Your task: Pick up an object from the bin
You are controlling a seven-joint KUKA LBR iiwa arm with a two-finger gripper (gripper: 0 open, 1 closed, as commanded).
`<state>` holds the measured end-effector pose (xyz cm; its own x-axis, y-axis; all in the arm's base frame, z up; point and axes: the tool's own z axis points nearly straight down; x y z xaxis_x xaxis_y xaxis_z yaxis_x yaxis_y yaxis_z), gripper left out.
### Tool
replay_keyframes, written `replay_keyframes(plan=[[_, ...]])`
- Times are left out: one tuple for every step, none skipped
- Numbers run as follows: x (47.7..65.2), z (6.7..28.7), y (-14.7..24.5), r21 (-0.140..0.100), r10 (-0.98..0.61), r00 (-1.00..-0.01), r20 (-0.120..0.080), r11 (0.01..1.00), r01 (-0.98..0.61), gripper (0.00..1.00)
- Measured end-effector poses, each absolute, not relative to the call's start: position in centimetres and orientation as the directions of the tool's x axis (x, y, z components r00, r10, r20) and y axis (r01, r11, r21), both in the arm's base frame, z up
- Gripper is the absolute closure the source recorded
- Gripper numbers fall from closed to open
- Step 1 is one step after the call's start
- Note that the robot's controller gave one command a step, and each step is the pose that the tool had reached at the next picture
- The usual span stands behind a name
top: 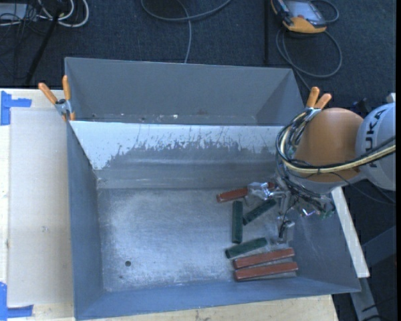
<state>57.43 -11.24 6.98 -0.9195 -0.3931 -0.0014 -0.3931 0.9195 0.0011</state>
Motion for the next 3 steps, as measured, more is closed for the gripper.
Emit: replay_keyframes(plan=[[57.4, 7.0, -11.2, 0.001, -0.392, -0.92, -0.001, 0.92, -0.392, 1.0], [57.6, 10.1, -11.2, -0.002, -0.389, -0.921, -0.004, 0.921, -0.389, 1.0], [57.7, 12.4, -11.1, -0.001, -0.387, -0.922, -0.003, 0.922, -0.387, 1.0]])
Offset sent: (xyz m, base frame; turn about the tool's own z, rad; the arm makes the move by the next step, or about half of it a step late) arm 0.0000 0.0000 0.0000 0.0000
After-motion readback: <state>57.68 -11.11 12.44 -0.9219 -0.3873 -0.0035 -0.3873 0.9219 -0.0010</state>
